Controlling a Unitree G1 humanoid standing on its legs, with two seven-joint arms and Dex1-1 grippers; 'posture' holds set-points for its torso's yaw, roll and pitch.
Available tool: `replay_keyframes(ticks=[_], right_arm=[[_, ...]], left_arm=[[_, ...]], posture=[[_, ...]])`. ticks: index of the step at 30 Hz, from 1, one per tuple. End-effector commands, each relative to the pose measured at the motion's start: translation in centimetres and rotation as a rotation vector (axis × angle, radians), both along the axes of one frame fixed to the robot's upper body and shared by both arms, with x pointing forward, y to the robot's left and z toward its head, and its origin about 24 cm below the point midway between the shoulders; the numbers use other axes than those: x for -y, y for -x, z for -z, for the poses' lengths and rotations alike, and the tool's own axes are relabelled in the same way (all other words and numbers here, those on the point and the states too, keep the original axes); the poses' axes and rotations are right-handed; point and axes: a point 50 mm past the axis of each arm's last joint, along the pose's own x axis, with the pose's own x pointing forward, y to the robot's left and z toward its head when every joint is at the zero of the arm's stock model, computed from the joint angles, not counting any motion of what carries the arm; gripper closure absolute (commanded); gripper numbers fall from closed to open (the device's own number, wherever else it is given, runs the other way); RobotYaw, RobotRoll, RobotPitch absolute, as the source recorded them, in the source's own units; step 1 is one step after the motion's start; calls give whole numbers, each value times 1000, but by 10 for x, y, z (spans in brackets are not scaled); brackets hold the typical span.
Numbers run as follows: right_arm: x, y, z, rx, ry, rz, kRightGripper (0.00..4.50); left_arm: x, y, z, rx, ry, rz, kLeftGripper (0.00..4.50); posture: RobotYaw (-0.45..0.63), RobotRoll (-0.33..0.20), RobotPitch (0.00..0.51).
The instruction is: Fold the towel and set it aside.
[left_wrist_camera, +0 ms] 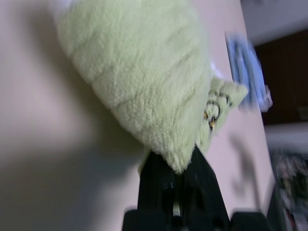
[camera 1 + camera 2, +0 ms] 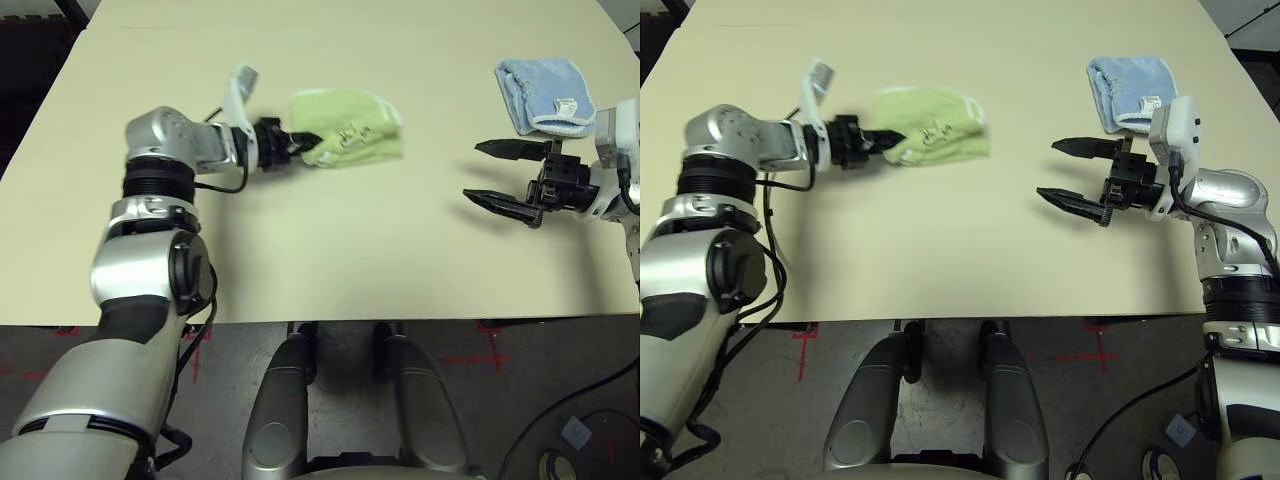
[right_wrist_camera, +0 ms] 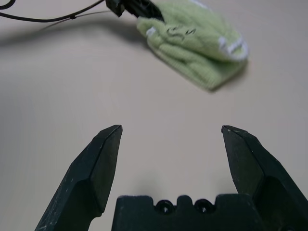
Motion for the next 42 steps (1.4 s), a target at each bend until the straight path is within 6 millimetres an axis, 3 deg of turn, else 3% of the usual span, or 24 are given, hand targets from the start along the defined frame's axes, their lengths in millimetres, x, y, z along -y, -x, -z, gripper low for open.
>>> replay_keyframes(ticks=[1, 8, 17, 26, 42], right_arm=[[8, 0, -2, 19, -13, 32, 0], [2, -12, -4, 34, -120, 90, 0], [-13, -22, 0, -3, -187, 109, 0], [-20, -23, -1, -6, -172, 87, 0], [-26, -26, -4, -4, -157, 60, 0]], left_arm=[[-24, -1, 2, 22, 40, -147, 4460], [-57, 1, 8, 89, 120, -453, 4460], [-75, 3, 9, 156, 143, -737, 4460], [-85, 9, 9, 188, 169, -923, 4460], [-89, 20, 19, 130, 191, -1057, 4460]], posture=[[42, 0, 305], [58, 0, 305], [67, 0, 311], [73, 0, 314], [87, 0, 304]])
